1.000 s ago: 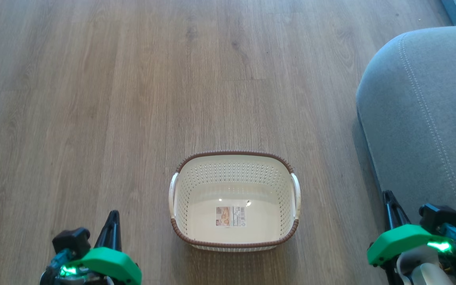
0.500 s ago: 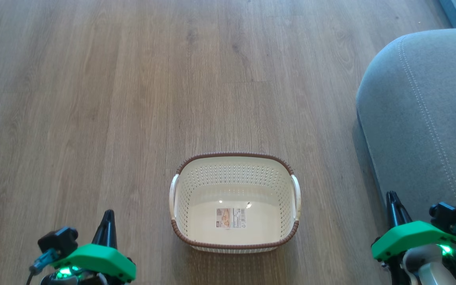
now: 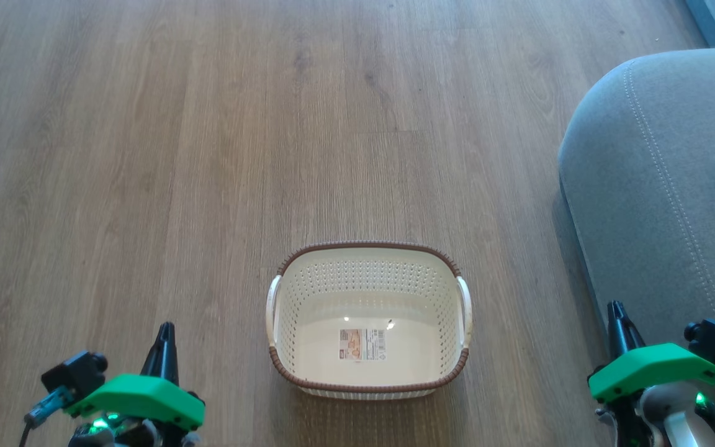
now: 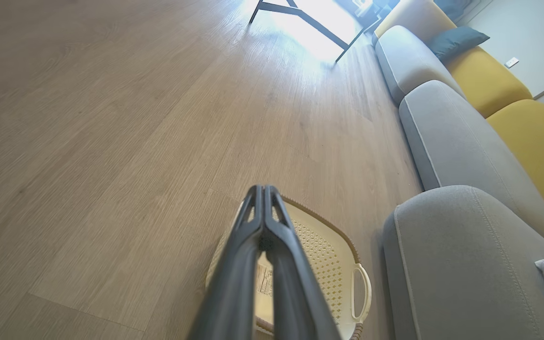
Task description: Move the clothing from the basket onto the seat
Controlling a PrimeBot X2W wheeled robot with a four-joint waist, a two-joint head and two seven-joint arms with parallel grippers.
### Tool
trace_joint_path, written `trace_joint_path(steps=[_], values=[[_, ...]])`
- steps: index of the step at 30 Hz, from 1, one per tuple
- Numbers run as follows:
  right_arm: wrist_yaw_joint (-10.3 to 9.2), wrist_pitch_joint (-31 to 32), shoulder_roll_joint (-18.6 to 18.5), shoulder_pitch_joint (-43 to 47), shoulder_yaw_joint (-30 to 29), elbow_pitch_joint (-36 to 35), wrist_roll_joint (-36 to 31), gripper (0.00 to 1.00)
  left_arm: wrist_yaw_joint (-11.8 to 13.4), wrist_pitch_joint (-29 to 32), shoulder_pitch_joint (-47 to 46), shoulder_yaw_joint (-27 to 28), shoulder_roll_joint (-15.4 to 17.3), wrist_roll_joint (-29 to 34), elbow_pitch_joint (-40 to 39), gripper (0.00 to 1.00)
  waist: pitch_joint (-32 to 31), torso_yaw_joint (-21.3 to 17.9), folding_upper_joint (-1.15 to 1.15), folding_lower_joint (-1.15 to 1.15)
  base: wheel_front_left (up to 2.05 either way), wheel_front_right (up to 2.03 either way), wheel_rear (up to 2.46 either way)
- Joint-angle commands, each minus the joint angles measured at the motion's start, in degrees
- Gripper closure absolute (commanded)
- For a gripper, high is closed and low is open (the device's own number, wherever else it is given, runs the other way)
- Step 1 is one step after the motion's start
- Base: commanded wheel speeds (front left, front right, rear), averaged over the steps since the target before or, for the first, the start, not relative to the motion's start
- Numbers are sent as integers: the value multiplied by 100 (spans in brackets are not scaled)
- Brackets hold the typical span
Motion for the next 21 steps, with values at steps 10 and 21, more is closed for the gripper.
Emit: trace_joint_path(steps=[10, 21], values=[[17, 209, -4, -224, -89, -266, 685, 100, -86, 170, -305, 218, 9, -695, -262, 100, -31, 5, 0, 0, 0, 0, 0], [20, 413, 25, -239, -174, -335, 1414, 100, -133, 373, -353, 329, 11, -1449, -343, 100, -68, 11, 0, 0, 0, 0, 0]])
